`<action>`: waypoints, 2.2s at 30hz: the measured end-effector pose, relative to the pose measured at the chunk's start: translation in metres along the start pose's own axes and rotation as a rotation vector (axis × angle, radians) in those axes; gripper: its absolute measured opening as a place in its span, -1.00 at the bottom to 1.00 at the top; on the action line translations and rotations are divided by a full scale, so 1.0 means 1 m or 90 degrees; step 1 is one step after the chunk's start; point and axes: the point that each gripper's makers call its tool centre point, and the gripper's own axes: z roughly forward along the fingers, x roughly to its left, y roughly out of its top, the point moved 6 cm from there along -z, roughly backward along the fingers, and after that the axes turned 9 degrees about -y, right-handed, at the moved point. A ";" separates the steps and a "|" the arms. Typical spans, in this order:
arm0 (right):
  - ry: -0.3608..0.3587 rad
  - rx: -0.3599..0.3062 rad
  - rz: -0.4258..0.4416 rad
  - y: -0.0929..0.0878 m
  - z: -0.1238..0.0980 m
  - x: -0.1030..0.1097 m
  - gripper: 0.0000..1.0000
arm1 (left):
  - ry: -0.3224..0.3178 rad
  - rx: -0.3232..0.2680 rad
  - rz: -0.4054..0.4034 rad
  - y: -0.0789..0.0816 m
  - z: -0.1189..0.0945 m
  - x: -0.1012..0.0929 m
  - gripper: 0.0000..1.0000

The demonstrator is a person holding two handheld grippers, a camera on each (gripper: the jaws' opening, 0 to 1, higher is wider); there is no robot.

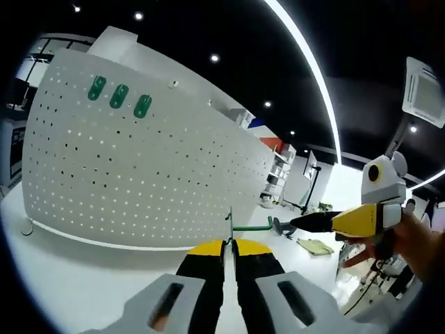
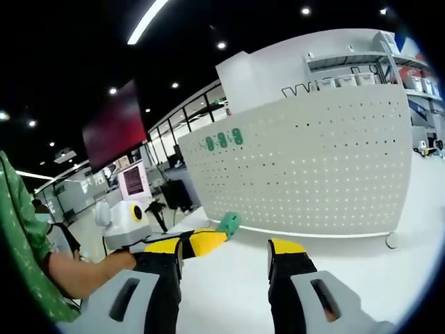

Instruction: Insert the hook assembly into the mounting plate slot until the hook locks in place.

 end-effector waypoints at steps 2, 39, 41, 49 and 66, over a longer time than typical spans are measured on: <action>0.001 -0.001 0.001 0.001 0.000 0.002 -0.04 | -0.003 -0.003 0.002 0.001 -0.002 -0.004 -0.91; 0.012 -0.009 0.054 0.004 0.005 0.008 -0.68 | -0.033 -0.030 0.030 0.007 -0.004 -0.042 -0.91; 0.012 -0.008 0.057 0.003 0.005 0.008 -0.69 | -0.033 -0.030 0.032 0.006 -0.004 -0.043 -0.91; 0.009 -0.009 0.073 0.001 0.008 0.007 -0.81 | -0.031 -0.032 0.031 0.006 -0.004 -0.044 -0.91; 0.017 -0.016 0.146 0.001 0.014 0.005 -0.93 | -0.027 -0.042 0.037 0.006 -0.001 -0.044 -0.91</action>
